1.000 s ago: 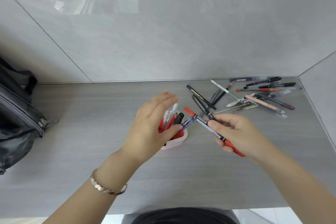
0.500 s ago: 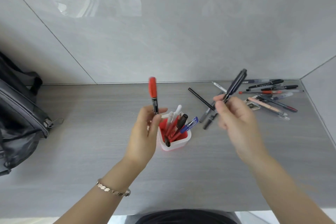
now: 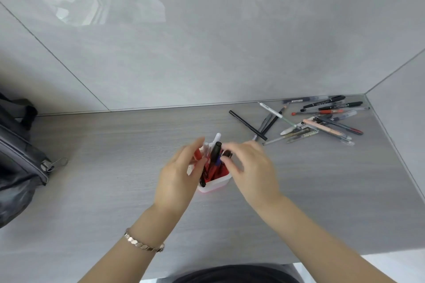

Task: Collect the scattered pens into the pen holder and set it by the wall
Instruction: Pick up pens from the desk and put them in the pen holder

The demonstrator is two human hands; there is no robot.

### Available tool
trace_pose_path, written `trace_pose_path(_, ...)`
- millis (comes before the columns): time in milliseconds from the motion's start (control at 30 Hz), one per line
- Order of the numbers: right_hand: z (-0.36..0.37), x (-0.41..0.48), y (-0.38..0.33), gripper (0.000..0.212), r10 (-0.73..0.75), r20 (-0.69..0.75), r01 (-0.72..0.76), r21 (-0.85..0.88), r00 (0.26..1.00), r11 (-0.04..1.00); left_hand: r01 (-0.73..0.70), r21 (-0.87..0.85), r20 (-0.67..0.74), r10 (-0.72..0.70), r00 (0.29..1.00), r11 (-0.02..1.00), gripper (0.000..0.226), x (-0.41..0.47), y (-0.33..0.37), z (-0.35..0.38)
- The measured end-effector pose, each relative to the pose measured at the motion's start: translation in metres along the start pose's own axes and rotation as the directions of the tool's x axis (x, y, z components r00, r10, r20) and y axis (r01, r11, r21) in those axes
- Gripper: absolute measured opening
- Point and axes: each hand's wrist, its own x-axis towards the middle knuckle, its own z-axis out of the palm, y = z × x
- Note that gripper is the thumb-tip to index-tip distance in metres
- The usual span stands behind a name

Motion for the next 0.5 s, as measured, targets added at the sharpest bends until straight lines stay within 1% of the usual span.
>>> trace_pose_path(33,0.005,-0.005,0.005,0.012,-0.089,-0.023,0.087,-0.080,0.996,0.993,-0.074,0.083,-0.006,0.074,0.997,0.994,0.040,-0.001,-0.005,0.003)
trace_pose_path(67,0.008,-0.010,0.009,0.013,-0.156,-0.035,0.150,-0.121,0.987,0.981,-0.146,0.144,0.009,0.146,0.989,0.979,0.034,-0.003,-0.011,0.005)
trace_pose_path(100,0.010,-0.015,0.012,0.015,-0.203,-0.028,0.199,-0.116,0.979,0.973,-0.199,0.177,0.041,0.194,0.980,0.964,0.031,-0.004,-0.016,0.007)
trace_pose_path(133,0.009,-0.017,0.014,0.017,-0.242,-0.031,0.239,-0.090,0.970,0.967,-0.217,0.170,0.080,0.206,0.975,0.961,0.032,-0.006,-0.019,0.008)
trace_pose_path(167,0.005,-0.016,0.017,0.021,-0.254,-0.041,0.253,-0.043,0.966,0.967,-0.202,0.131,0.120,0.187,0.975,0.971,0.038,-0.006,-0.020,0.006)
trace_pose_path(200,0.000,-0.012,0.020,0.024,-0.225,-0.049,0.226,0.011,0.973,0.974,-0.163,0.060,0.159,0.152,0.976,0.985,0.045,-0.005,-0.019,0.002)
trace_pose_path(233,-0.005,-0.005,0.024,0.025,-0.149,-0.052,0.152,0.060,0.987,0.987,-0.102,-0.026,0.205,0.105,0.973,0.994,0.050,-0.005,-0.018,-0.002)
trace_pose_path(267,-0.009,0.006,0.033,0.024,-0.027,-0.053,0.032,0.091,0.998,0.995,-0.031,-0.093,0.261,0.055,0.964,0.995,0.053,-0.004,-0.017,-0.005)
trace_pose_path(300,-0.011,0.019,0.045,0.023,0.113,-0.033,-0.109,0.089,0.993,0.990,0.038,-0.116,0.315,0.001,0.949,0.993,0.060,-0.004,-0.016,-0.008)
trace_pose_path(333,-0.011,0.033,0.058,0.025,0.242,0.028,-0.243,0.038,0.970,0.969,0.095,-0.105,0.361,-0.051,0.931,0.990,0.072,-0.004,-0.017,-0.009)
trace_pose_path(367,-0.009,0.046,0.070,0.030,0.348,0.119,-0.343,-0.062,0.930,0.937,0.140,-0.072,0.398,-0.100,0.912,0.988,0.088,-0.005,-0.017,-0.010)
trace_pose_path(400,-0.006,0.058,0.081,0.037,0.424,0.215,-0.391,-0.179,0.880,0.903,0.167,-0.025,0.429,-0.140,0.892,0.986,0.103,-0.005,-0.018,-0.010)
trace_pose_path(433,-0.001,0.068,0.088,0.042,0.483,0.295,-0.405,-0.290,0.824,0.867,0.167,0.030,0.455,-0.162,0.876,0.985,0.112,-0.005,-0.018,-0.008)
trace_pose_path(467,0.004,0.076,0.092,0.047,0.538,0.343,-0.407,-0.385,0.770,0.829,0.144,0.081,0.475,-0.166,0.864,0.986,0.119,-0.005,-0.018,-0.007)
trace_pose_path(500,0.011,0.082,0.095,0.051,0.593,0.362,-0.416,-0.460,0.719,0.785,0.115,0.123,0.483,-0.161,0.861,0.986,0.125,-0.005,-0.019,-0.005)
